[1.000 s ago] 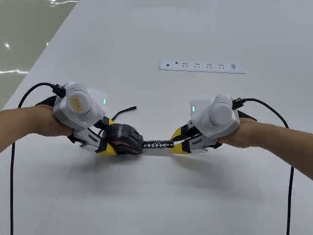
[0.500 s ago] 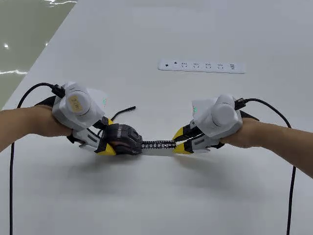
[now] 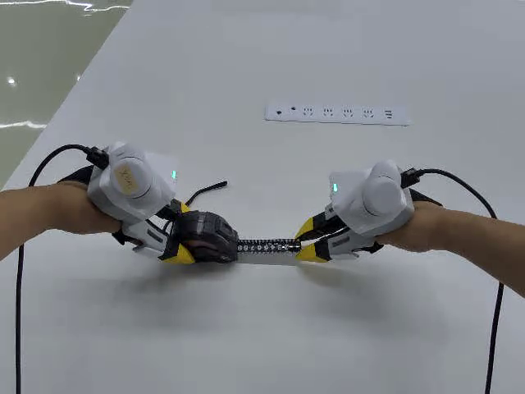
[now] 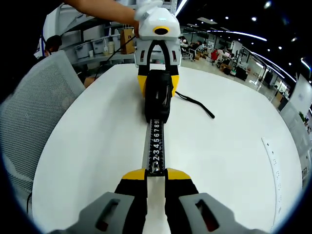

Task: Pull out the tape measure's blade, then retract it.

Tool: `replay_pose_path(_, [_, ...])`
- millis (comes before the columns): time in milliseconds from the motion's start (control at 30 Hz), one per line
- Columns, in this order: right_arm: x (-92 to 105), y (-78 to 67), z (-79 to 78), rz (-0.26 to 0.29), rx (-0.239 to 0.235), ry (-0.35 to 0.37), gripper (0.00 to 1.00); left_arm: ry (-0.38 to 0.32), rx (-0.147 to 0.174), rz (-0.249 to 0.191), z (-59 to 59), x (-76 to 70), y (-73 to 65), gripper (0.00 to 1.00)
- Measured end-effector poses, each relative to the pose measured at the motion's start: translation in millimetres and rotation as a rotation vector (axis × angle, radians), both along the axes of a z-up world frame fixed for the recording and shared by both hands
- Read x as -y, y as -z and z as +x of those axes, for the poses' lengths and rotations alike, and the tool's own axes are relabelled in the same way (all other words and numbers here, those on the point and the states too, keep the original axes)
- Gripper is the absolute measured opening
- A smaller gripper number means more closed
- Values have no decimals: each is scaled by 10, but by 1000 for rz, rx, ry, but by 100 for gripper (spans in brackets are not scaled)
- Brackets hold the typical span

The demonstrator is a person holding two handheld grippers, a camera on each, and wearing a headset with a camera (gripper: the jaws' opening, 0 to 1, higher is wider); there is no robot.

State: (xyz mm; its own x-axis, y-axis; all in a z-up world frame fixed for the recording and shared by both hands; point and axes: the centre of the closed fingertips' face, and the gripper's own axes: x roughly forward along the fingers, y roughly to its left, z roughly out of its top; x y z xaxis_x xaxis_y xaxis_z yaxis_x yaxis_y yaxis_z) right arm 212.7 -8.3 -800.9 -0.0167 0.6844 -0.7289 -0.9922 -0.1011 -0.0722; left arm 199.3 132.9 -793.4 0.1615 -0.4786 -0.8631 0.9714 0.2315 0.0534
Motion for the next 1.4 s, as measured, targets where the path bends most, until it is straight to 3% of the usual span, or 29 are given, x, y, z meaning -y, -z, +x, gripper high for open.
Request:
replay_pose_path(200, [41, 4, 4, -1, 0, 2, 11, -4, 2, -5, -33, 49, -40, 28])
replay_pose_path(1400, [178, -10, -2, 4, -15, 11, 11, -10, 5, -9, 10, 4, -4, 28])
